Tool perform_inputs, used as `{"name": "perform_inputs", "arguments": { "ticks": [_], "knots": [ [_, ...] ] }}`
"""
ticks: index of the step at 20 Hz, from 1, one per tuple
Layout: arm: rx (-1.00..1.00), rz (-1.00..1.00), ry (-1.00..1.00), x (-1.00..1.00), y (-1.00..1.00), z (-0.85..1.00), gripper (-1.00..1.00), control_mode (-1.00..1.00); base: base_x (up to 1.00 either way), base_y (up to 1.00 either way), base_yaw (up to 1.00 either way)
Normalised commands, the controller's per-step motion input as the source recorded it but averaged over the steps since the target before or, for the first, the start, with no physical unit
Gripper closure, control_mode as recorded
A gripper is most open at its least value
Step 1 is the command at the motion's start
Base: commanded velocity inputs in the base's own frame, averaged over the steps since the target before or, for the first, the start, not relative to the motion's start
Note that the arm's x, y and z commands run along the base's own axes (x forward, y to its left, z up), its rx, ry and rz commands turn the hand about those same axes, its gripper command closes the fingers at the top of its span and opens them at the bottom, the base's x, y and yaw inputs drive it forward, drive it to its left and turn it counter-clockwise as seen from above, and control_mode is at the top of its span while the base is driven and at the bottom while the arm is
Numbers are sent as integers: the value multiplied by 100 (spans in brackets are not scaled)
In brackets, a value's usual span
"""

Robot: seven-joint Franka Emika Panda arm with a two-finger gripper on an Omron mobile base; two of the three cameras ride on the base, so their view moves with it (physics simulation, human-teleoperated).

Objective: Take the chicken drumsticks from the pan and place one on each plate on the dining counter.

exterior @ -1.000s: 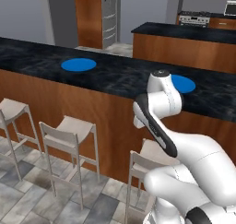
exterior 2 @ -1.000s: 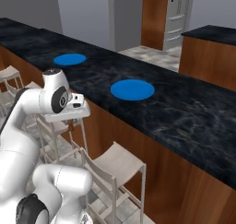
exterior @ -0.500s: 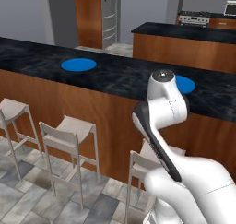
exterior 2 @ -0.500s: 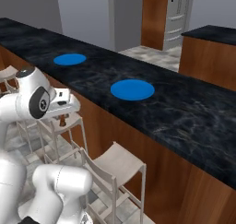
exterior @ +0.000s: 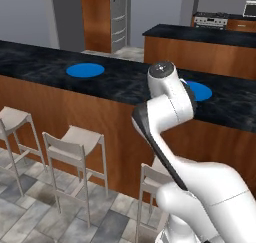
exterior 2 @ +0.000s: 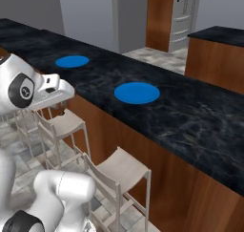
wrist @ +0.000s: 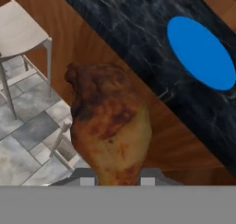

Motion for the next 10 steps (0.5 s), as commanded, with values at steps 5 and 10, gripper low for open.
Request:
{"name": "perform_inputs", "arguments": {
  "ticks": [5, 10],
  "knots": [
    [-3, -2, 4, 47, -33, 57, 100, -100, 0, 0, 0],
    [-3, 0, 15, 67, -62, 6, 100, -100, 0, 0, 0]
  ]
}}
